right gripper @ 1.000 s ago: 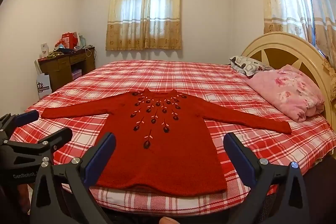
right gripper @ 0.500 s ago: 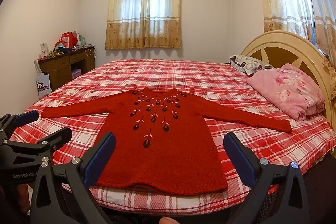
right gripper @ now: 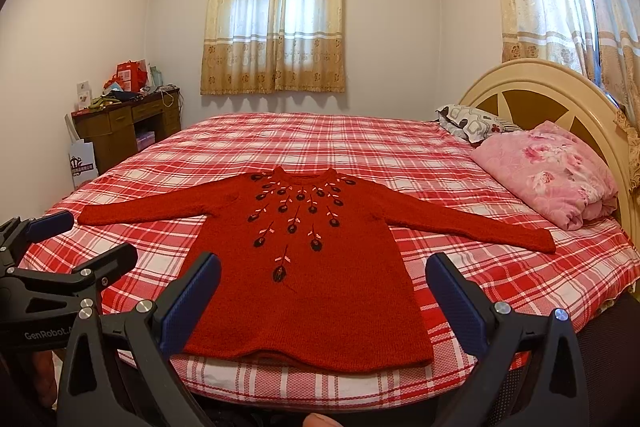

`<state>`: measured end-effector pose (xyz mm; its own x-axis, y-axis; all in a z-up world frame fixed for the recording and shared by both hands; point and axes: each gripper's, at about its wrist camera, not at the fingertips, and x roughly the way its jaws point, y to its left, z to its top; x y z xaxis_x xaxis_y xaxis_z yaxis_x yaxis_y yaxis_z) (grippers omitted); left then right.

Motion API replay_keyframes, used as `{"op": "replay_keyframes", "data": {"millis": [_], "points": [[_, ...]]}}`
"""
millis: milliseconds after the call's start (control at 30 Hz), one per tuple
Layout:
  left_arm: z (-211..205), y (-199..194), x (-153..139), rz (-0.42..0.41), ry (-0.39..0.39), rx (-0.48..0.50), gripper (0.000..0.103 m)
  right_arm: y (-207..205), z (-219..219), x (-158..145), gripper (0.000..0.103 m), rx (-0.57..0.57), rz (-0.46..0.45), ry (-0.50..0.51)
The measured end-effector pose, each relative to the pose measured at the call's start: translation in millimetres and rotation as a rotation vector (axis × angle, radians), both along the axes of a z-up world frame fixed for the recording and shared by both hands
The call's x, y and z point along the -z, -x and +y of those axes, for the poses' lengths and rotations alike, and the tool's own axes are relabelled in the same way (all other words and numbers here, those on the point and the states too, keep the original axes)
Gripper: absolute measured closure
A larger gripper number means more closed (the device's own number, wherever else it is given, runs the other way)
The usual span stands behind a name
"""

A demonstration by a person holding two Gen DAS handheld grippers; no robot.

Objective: Fold small clothes

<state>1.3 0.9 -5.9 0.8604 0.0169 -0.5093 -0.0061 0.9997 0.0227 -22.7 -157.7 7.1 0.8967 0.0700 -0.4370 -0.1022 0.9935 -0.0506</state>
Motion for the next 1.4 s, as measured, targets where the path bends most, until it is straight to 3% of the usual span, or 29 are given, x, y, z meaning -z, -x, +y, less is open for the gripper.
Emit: {"op": "replay_keyframes", "data": {"millis": [1400], "points": [[0.4,0.6,4.8,0.008,0.005,-0.001,0.000,-2.7,1.4,5.1,0.001,-0.006,0.021,-0.004]]}}
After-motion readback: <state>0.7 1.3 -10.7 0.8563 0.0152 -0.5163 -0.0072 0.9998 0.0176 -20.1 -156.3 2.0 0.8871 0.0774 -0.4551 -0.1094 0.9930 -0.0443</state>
